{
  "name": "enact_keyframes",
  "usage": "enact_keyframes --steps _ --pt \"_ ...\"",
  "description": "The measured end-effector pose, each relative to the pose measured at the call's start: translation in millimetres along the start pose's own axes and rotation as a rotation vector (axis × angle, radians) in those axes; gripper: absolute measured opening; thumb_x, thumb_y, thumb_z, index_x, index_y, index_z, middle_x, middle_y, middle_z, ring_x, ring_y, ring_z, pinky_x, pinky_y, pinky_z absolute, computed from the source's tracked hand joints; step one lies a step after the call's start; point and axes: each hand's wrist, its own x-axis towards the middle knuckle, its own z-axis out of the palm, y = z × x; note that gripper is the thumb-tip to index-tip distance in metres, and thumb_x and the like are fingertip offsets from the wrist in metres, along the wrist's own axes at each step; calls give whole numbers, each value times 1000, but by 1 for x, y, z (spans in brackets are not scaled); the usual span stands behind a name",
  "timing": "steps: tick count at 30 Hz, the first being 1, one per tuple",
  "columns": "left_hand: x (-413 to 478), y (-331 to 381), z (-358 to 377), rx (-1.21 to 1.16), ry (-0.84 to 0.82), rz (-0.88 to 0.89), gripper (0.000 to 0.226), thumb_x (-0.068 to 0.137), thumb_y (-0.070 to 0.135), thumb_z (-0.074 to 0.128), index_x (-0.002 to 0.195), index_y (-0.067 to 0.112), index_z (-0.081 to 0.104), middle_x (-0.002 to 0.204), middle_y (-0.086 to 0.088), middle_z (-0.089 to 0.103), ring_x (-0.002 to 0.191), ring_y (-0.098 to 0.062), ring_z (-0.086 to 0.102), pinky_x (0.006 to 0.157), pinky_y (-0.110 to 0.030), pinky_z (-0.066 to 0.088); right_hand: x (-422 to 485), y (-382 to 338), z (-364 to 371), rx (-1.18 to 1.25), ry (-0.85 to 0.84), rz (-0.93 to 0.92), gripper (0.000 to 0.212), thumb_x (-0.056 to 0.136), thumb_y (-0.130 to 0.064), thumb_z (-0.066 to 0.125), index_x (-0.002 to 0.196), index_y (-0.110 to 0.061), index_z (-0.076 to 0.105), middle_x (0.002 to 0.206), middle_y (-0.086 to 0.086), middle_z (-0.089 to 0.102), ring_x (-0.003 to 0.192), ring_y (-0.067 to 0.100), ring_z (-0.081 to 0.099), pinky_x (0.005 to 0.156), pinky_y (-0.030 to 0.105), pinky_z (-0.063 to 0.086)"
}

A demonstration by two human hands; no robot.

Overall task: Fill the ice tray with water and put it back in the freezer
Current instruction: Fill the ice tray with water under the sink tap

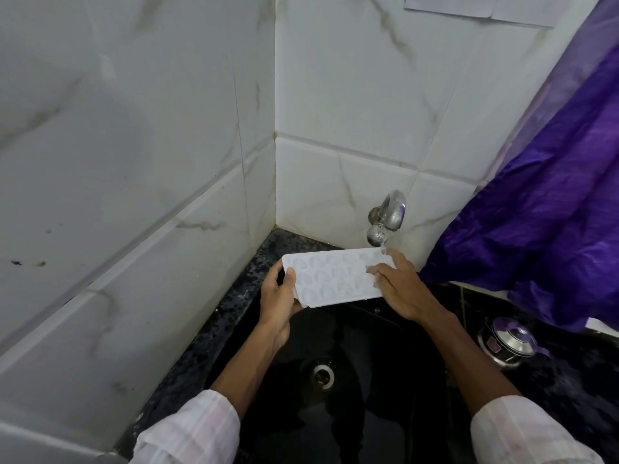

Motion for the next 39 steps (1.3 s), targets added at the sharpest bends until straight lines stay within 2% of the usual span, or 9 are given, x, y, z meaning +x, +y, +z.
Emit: enact_keyframes --steps 4,6,10,12,15,21,30,35,39 --pt "-1 3 1 -25 1 0 31 105 23 45 134 23 55 121 -2 70 105 -21 69 62 -31 60 -1 -1 -3 139 35 9 25 102 -15 40 116 -17 61 151 5 25 133 20 33 99 15 20" --pt "0 5 1 -41 6 3 31 105 22 45 134 22 55 121 -3 70 106 -22 69 60 -29 59 -1 -3 -8 196 79 14 22 101 -11 40 116 -14 56 151 6 24 130 11 31 101 14 20" --pt "1 13 5 -66 5 19 30 105 23 46 134 21 55 118 -2 70 103 -20 70 59 -29 59 -5 -6 -13 187 172 -14 17 100 -8 39 110 -13 52 148 4 27 121 0 28 101 17 23" --pt "2 15 8 -74 7 22 30 105 22 46 133 21 55 116 -1 70 101 -18 70 59 -29 59 -5 -7 -14 160 192 -25 16 100 -8 39 106 -12 53 148 4 28 120 2 31 99 18 24" --pt "3 16 9 -76 16 20 31 105 23 45 134 22 54 121 -3 69 105 -21 69 60 -30 59 -4 -3 -12 123 190 -47 18 100 -9 39 100 -11 57 147 6 29 127 15 37 100 19 25" --pt "2 16 12 -82 24 17 30 105 23 45 134 23 54 119 -3 69 102 -20 69 57 -28 58 -6 -1 -10 77 130 -56 23 102 -17 43 103 -16 66 153 6 25 137 23 28 104 24 22" --pt "3 14 10 -91 28 15 30 105 23 46 134 22 55 120 -3 69 104 -21 69 59 -29 58 -5 -3 -9 31 145 -51 24 101 -15 45 105 -14 68 153 7 26 138 23 27 102 22 24" --pt "3 14 7 -105 38 12 31 105 24 45 134 21 54 120 -5 70 103 -23 70 58 -29 59 -8 -5 -8 37 154 -86 26 101 -15 44 112 -15 67 152 10 29 138 25 28 105 25 24" --pt "2 15 9 -123 44 14 30 105 22 46 133 21 55 119 -5 70 100 -21 70 57 -28 59 -7 -8 -9 41 171 -66 25 101 -15 43 109 -14 67 151 10 29 137 24 28 101 25 28"
